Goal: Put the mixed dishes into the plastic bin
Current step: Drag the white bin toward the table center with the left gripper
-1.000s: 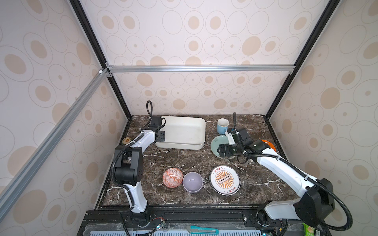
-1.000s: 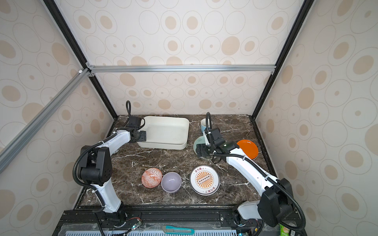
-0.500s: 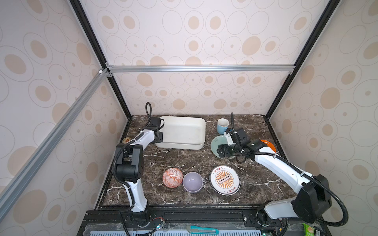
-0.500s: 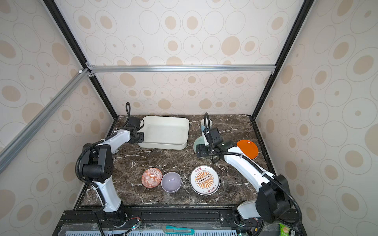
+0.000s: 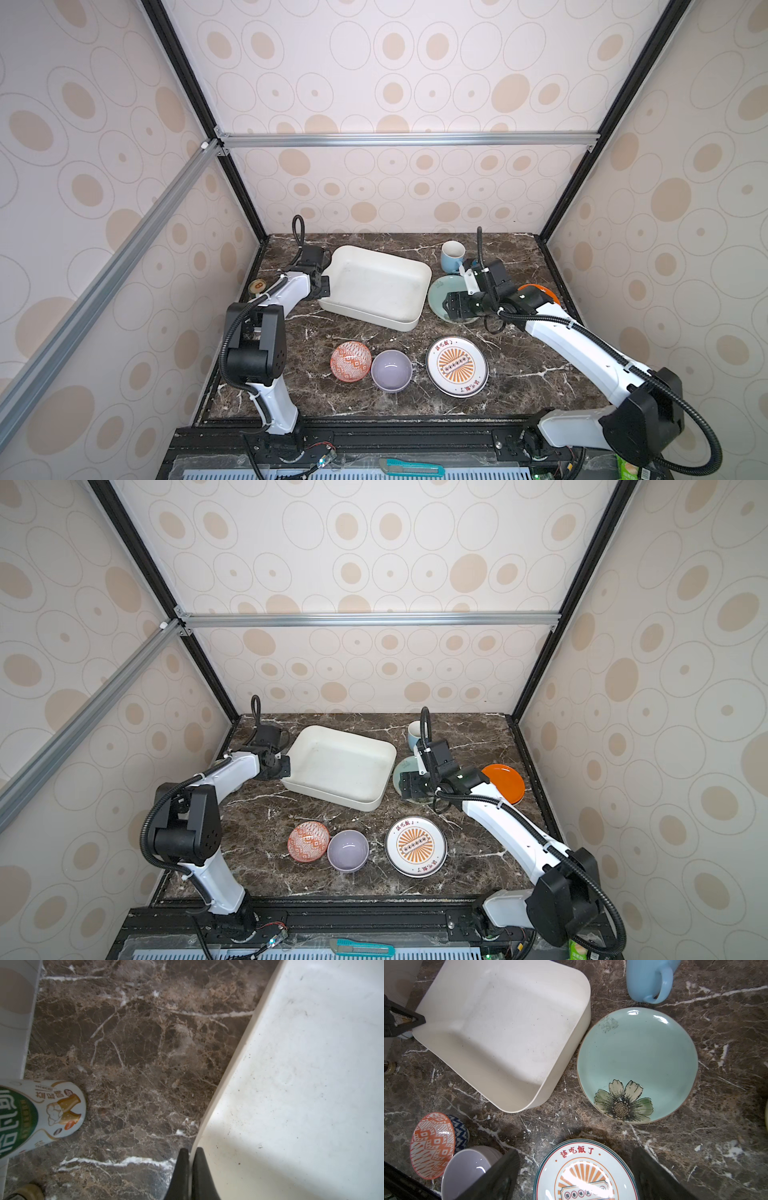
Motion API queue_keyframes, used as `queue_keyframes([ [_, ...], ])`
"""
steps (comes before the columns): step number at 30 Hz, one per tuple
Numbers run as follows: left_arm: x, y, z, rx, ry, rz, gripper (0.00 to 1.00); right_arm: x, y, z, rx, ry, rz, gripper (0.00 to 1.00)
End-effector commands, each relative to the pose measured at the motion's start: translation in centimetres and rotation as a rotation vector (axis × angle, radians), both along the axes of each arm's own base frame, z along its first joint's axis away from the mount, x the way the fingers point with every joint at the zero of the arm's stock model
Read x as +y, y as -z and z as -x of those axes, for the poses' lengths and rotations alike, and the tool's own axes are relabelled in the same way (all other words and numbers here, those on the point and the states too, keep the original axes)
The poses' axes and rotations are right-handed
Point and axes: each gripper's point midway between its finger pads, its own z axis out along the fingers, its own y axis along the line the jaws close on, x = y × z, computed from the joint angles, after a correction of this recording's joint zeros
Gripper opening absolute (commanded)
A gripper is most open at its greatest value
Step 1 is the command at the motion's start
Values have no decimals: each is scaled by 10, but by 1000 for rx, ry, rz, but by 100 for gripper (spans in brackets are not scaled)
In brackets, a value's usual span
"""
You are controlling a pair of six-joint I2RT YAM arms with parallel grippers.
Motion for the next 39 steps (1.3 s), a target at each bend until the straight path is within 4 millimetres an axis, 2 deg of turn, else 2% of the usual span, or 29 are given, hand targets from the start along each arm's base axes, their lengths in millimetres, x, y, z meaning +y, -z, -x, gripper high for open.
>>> queue_keyframes([
  [1,4,-7,19,17,-15,3,5,-1,2,11,20,1,-2,88],
  [5,2,-7,35,5,-39,33,8,-2,0,13,19,5,-5,88],
  [12,-12,-2,54,-6,-60,146,10,-3,2,18,29,5,-9,87],
  [17,-9,-1,68,-11,-100,154,14,-3,6,21,43,4,-11,87],
  [27,-22,-15,83,-102,-158,288,12,-3,9,28,49,-12,-13,87],
  [34,-23,-18,96,-114,-169,290,13,-5,14,34,65,-18,-13,87],
  [37,-29,-24,97,-129,-151,296,17,-5,18,38,88,-16,-6,87],
  [39,-37,-33,97,-151,-121,300,28,-2,21,44,116,-33,5,85],
])
